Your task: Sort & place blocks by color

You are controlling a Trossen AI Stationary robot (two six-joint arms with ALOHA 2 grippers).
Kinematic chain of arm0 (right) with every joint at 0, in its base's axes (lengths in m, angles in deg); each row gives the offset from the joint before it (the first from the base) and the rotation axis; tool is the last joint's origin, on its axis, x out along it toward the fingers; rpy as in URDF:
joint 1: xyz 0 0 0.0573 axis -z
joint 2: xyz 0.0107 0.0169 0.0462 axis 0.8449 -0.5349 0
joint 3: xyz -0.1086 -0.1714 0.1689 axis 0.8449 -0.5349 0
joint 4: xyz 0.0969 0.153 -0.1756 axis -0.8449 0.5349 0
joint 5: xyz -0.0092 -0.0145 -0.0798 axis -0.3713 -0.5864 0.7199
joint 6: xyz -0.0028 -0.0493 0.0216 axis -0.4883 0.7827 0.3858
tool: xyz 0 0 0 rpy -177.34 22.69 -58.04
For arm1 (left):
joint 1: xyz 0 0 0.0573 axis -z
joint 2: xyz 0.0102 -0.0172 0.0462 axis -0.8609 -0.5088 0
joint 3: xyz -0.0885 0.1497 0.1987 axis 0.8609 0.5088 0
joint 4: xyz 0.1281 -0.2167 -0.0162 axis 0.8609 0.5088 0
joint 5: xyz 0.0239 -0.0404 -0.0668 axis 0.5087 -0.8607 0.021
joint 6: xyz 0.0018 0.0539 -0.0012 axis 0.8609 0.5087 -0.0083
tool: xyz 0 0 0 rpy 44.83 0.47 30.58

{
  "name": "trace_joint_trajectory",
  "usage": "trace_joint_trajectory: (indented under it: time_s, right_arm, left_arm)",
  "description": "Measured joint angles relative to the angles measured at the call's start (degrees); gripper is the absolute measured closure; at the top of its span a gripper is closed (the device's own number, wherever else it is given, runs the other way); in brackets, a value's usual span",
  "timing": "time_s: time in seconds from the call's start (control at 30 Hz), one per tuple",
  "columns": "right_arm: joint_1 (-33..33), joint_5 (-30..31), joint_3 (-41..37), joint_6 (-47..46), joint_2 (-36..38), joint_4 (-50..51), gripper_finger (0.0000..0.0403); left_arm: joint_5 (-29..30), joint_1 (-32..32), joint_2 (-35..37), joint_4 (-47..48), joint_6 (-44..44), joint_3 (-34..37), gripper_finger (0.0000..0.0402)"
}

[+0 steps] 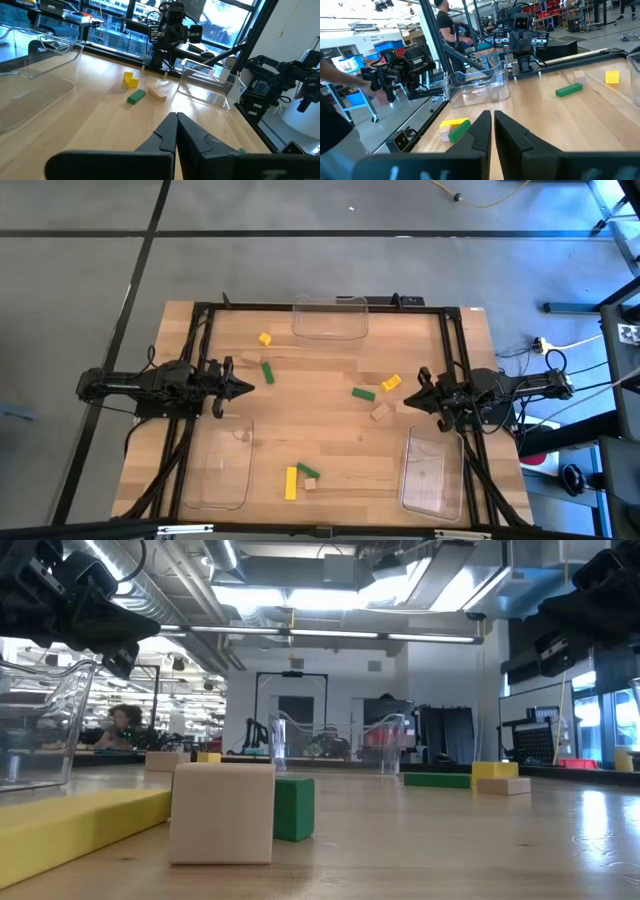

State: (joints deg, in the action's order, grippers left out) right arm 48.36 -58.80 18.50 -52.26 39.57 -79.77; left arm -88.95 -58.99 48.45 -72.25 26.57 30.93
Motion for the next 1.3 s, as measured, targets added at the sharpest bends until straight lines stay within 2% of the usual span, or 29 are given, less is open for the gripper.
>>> trace_joint_trajectory:
  time_s: [0.2,0.33,0.5,0.57,0.63,0.73,0.87,0.97,1.07,1.17,1.3]
  right_arm:
    - [0.00,3.63,0.01,3.25,-0.03,-1.46,0.0377]
    - [0.00,5.44,0.00,-6.89,-0.01,-18.10,0.0377]
    - [0.00,16.52,0.01,-5.39,-0.01,-41.63,0.0377]
    - [0.00,22.47,0.05,-4.72,-0.01,-47.23,0.0377]
    - [0.02,26.62,1.21,-7.17,-0.44,-47.77,0.0377]
    - [0.02,28.51,6.25,-9.50,-3.71,-41.92,0.0374]
    - [0.02,31.24,16.53,-11.88,-11.67,-26.46,0.0345]
    - [0.02,35.53,24.35,-16.46,-17.74,-8.65,0.0307]
    - [0.52,38.76,31.01,-26.56,-23.42,11.37,0.0262]
    - [1.80,37.49,36.10,-37.05,-29.11,28.17,0.0220]
    - [4.94,30.22,39.49,-47.22,-37.15,43.48,0.0191]
  left_arm:
    - [0.00,-0.02,0.00,0.02,-0.01,-0.02,0.0401]
    - [0.00,-0.02,-0.02,0.00,-0.01,0.00,0.0401]
    - [0.00,-0.01,0.00,0.00,0.00,0.00,0.0401]
    - [0.00,0.00,-0.01,0.00,-0.01,-0.02,0.0401]
    - [0.00,-0.01,-0.02,0.00,0.00,-0.01,0.0401]
    - [0.00,-0.02,-0.01,0.00,0.01,0.00,0.0401]
    - [0.00,-0.02,-0.01,0.00,0.00,-0.02,0.0401]
    - [0.00,-0.02,0.00,0.00,0.01,-0.02,0.0401]
    - [0.00,-0.02,-0.01,0.00,0.00,-0.02,0.0401]
    - [0.00,-0.02,-0.02,0.00,0.00,-0.02,0.0401]
    - [0.00,-0.02,0.00,0.00,-0.01,-0.02,0.0401]
